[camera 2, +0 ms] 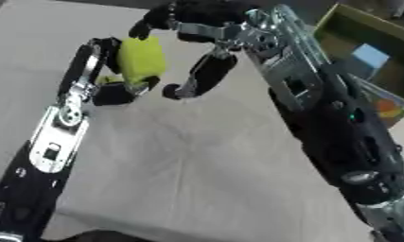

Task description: Pick up the objects with one hand, pass them to the other hand, and then place them into the box on the other side of the table.

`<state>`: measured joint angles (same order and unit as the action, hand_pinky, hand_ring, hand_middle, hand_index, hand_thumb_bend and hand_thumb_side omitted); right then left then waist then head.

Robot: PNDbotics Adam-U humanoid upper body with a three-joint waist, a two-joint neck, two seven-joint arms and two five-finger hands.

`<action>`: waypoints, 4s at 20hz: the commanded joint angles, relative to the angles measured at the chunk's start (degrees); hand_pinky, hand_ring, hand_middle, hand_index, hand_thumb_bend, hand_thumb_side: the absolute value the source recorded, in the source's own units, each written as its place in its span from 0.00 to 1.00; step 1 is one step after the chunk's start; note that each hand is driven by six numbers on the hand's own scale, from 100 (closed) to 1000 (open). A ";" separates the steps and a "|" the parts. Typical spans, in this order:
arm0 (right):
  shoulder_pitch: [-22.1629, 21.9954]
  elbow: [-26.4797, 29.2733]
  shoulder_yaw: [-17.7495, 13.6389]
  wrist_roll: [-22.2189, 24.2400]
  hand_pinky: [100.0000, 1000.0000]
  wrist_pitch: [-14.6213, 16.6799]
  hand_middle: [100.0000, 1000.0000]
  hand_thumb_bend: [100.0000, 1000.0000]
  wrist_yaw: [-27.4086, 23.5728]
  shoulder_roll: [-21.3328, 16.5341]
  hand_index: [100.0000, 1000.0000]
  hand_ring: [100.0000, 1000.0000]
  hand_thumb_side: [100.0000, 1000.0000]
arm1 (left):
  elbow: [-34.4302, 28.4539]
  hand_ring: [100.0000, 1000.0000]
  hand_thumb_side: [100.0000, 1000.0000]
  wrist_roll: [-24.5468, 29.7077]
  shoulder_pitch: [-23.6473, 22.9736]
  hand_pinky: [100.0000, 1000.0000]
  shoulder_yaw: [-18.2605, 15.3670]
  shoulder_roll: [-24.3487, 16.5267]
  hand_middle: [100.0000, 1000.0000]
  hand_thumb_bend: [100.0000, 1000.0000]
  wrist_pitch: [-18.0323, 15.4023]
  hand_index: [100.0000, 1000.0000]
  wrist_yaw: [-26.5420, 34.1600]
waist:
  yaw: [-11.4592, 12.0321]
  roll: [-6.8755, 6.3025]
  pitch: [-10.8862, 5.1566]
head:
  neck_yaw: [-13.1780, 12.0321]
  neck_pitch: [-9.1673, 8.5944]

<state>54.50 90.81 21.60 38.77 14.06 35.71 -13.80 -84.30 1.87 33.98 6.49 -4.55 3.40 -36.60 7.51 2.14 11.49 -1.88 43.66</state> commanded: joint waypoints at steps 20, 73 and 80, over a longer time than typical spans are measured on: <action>0.13 1.24 -1.41 -6.84 1.00 -5.66 0.78 0.34 8.49 2.51 0.93 1.00 0.11 | -3.59 0.36 0.16 -0.24 -0.43 0.42 0.67 1.74 0.20 0.00 -1.66 0.38 -2.40 | 0.11 -0.49 0.38 | -0.51 -0.83; 0.56 -2.12 -1.00 -3.41 1.00 -5.57 0.76 0.27 11.10 5.16 0.93 1.00 0.15 | -3.91 0.34 0.19 -2.93 0.02 0.40 -0.08 2.67 0.18 0.00 -2.28 0.37 -3.43 | 0.32 -0.26 0.57 | -1.38 -0.55; 0.64 -2.92 -1.13 -4.42 1.00 -5.36 0.75 0.27 12.67 5.54 0.92 1.00 0.16 | -4.17 0.34 0.18 -2.86 0.01 0.40 0.21 2.63 0.18 0.00 -3.24 0.37 -3.43 | 0.40 -0.27 0.68 | -1.43 -0.63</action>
<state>54.41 87.52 20.90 34.57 8.64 47.79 -8.12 -86.94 -0.76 33.16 7.26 -1.68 0.50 -40.43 7.88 2.13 12.91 -3.14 43.18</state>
